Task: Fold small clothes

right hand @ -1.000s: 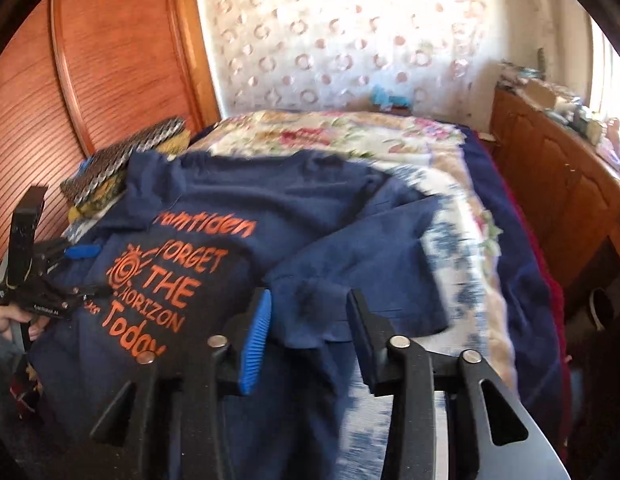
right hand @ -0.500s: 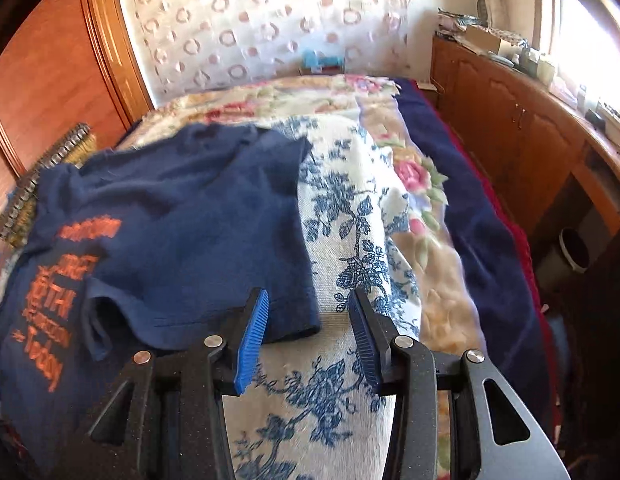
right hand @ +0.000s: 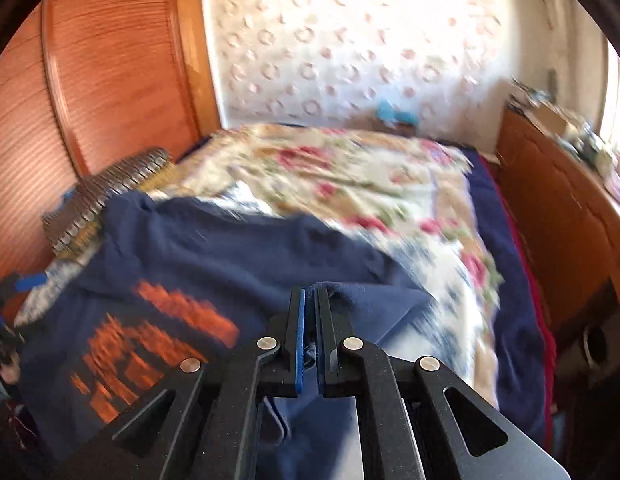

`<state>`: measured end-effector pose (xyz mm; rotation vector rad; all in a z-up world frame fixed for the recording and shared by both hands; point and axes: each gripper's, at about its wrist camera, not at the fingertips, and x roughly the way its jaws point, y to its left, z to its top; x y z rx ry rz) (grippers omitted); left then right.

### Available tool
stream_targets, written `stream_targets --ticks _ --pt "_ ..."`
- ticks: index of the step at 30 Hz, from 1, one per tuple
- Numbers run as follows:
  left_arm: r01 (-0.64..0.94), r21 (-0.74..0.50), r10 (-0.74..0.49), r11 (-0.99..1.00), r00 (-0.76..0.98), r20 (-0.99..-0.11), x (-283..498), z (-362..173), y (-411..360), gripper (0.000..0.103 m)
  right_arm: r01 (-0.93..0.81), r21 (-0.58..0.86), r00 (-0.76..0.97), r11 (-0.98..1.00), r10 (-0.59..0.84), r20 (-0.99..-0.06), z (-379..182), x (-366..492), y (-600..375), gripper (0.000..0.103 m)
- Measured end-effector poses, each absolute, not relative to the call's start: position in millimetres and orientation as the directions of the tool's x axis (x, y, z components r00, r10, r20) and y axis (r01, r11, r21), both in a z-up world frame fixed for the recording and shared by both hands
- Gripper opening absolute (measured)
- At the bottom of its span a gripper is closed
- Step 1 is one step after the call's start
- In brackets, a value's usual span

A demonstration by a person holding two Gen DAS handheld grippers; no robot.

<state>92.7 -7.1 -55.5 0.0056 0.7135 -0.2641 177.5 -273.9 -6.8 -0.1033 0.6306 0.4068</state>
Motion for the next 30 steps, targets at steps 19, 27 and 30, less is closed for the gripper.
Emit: stream_targets --ticks 19,27,30 --pt "0.192 -0.104 -0.214 0.976 0.738 -0.640 97 -60 17 0.092 -0.293 0.047 0.712 0.955 0.251 -0.656 -44 204 -277 0.046" --pt "0.159 -0.137 -0.210 0.978 0.753 -0.624 112 -55 43 0.092 -0.251 0.027 0.664 0.968 0.193 -0.722 -80 218 -268 0.046" --pt "0.172 -0.150 -0.228 0.974 0.745 -0.627 124 -51 52 0.086 -0.228 0.029 0.656 0.973 0.176 -0.734 -90 225 -266 0.050"
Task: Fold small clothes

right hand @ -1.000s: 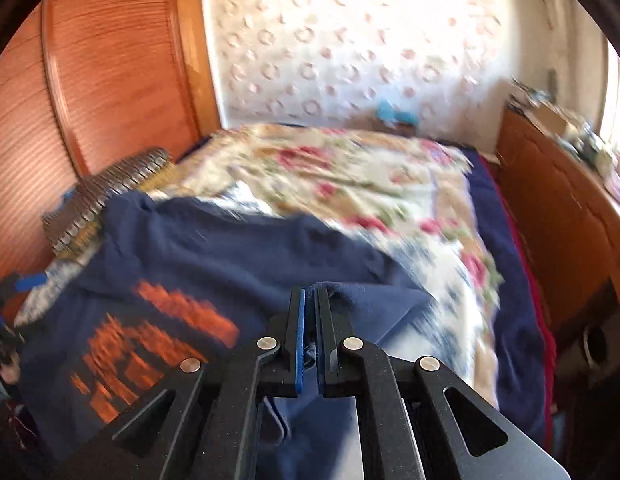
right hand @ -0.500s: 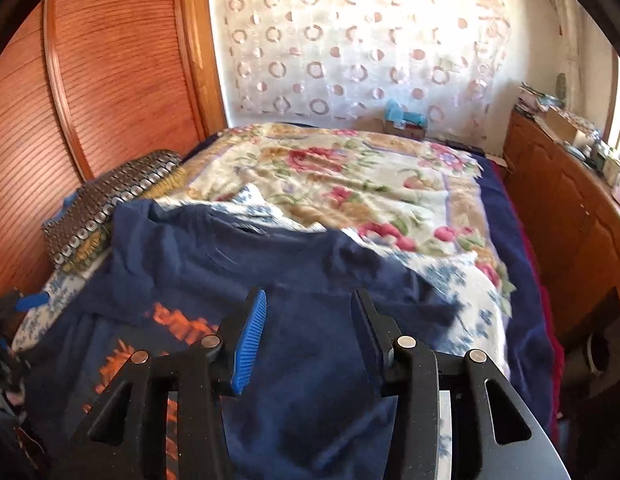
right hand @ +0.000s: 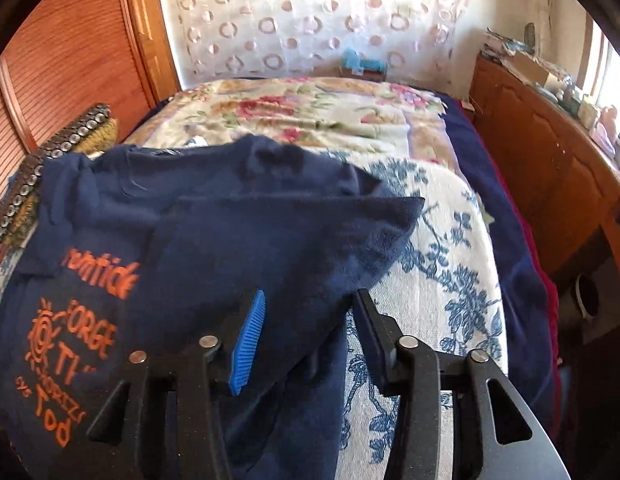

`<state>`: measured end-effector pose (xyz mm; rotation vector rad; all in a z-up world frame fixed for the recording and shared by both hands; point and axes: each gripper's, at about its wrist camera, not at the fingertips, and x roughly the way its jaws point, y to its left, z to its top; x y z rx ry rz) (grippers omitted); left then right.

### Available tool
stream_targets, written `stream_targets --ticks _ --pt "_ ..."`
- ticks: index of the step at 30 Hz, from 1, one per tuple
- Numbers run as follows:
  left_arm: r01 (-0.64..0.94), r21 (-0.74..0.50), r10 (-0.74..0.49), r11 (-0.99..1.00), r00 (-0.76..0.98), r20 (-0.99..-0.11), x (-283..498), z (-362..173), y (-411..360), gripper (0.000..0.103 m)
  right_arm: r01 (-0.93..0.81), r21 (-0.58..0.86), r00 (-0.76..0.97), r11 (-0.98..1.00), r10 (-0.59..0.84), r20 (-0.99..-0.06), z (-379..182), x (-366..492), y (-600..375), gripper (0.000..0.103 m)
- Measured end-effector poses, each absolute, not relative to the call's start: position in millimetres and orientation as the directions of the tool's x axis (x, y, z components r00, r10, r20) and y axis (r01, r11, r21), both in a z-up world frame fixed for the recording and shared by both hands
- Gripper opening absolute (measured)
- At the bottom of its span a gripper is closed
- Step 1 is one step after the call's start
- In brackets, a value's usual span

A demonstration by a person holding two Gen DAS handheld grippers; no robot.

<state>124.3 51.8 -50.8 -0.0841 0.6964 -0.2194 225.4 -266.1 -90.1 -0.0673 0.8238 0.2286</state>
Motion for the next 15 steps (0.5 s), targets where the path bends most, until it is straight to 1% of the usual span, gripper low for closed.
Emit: stream_targets --ticks 4,5,6,9,10,12,15 --pt "0.181 -0.147 -0.233 0.972 0.738 -0.634 143 -44 58 0.077 -0.218 0.031 0.671 0.976 0.173 -0.721 -88 228 -264 0.055" --pt "0.181 -0.142 -0.230 0.973 0.736 -0.636 148 -42 59 0.076 -0.219 0.029 0.672 0.975 0.172 -0.721 -87 228 -263 0.056" --pt "0.182 -0.135 -0.226 0.974 0.735 -0.639 154 -39 60 0.074 -0.222 0.025 0.672 0.975 0.171 -0.720 -86 228 -261 0.058" --pt "0.182 -0.105 -0.206 0.978 0.738 -0.643 169 -35 61 0.073 -0.243 0.011 0.670 0.970 0.176 -0.722 -90 229 -256 0.066" --pt "0.182 -0.093 -0.198 0.979 0.736 -0.647 175 -35 61 0.067 -0.251 0.001 0.669 0.968 0.175 -0.722 -91 229 -253 0.069" --pt "0.178 -0.083 -0.187 0.981 0.723 -0.665 191 -37 63 0.066 -0.259 0.002 0.668 0.966 0.181 -0.721 -95 228 -253 0.072" --pt "0.157 -0.073 -0.163 0.985 0.701 -0.694 216 -43 66 0.057 -0.264 0.010 0.667 0.964 0.190 -0.720 -99 231 -255 0.074"
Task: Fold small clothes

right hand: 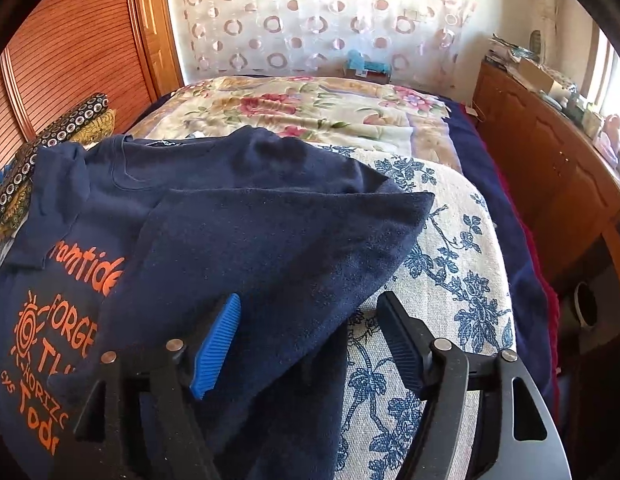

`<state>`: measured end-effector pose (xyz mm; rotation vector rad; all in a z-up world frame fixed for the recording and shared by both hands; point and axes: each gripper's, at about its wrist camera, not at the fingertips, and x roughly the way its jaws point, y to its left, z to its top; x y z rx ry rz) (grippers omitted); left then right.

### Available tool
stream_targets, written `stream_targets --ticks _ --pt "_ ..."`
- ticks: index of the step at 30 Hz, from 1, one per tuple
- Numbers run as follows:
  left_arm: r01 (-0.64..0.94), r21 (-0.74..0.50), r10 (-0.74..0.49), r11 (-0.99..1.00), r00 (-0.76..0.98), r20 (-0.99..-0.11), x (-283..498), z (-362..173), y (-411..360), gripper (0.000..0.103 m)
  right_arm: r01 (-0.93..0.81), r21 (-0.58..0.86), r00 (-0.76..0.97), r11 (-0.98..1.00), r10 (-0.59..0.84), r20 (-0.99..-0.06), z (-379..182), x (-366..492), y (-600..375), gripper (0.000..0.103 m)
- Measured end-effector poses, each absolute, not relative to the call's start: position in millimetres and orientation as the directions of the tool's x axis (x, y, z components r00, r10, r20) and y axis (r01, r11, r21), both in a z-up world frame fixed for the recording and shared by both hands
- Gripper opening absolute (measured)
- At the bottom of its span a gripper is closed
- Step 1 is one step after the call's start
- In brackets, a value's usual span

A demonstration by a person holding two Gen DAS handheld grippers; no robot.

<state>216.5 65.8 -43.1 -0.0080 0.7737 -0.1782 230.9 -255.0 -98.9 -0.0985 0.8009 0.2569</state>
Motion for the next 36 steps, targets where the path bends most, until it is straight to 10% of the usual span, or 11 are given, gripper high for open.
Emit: stream_targets --ticks 18,21,36 --pt "0.127 -0.020 -0.091 0.992 0.583 -0.807 297 -75 56 0.052 -0.270 0.009 0.669 0.963 0.194 -0.718 -105 235 -259 0.075" --pt "0.128 -0.003 -0.077 0.992 0.574 -0.815 303 -78 55 0.006 -0.271 0.009 0.669 0.963 0.195 -0.717 -105 235 -259 0.075" --pt "0.118 -0.032 -0.107 0.992 0.707 -0.700 284 -13 84 0.005 -0.233 0.141 0.664 0.962 0.263 -0.700 -90 262 -306 0.076"
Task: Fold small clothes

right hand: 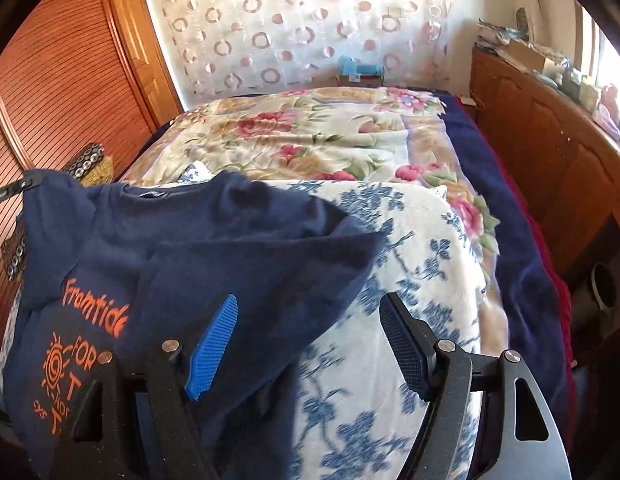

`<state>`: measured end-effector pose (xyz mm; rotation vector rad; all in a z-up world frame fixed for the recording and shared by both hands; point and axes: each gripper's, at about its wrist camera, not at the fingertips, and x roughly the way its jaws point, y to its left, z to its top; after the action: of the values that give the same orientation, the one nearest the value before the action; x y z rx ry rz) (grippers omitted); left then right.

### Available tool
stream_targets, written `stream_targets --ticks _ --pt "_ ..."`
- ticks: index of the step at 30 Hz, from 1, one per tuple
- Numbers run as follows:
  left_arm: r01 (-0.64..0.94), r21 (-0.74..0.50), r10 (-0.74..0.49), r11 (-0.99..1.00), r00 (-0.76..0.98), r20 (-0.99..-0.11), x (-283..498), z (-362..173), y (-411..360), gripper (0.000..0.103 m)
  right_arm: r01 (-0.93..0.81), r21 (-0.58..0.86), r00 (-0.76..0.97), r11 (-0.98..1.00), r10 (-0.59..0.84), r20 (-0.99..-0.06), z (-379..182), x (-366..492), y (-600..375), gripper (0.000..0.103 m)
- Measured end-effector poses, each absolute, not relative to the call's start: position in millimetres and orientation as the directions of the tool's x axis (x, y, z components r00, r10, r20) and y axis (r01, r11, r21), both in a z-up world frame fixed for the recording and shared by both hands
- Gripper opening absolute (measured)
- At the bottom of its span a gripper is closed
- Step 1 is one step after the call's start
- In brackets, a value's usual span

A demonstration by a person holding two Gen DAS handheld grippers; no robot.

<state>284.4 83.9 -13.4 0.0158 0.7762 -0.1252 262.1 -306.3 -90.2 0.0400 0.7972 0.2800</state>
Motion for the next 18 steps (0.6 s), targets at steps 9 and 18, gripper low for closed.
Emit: stream_targets --ticks 9,18 --pt "0.185 -0.080 -0.189 0.979 0.704 -0.685 262 -19 68 0.004 -0.181 0.181 0.628 0.967 0.256 -0.735 -99 303 -311 0.059" --pt "0.231 -0.091 -0.236 0.969 0.742 -0.627 194 0 59 0.003 -0.272 0.088 0.718 0.958 0.263 -0.645 -66 265 -283 0.006"
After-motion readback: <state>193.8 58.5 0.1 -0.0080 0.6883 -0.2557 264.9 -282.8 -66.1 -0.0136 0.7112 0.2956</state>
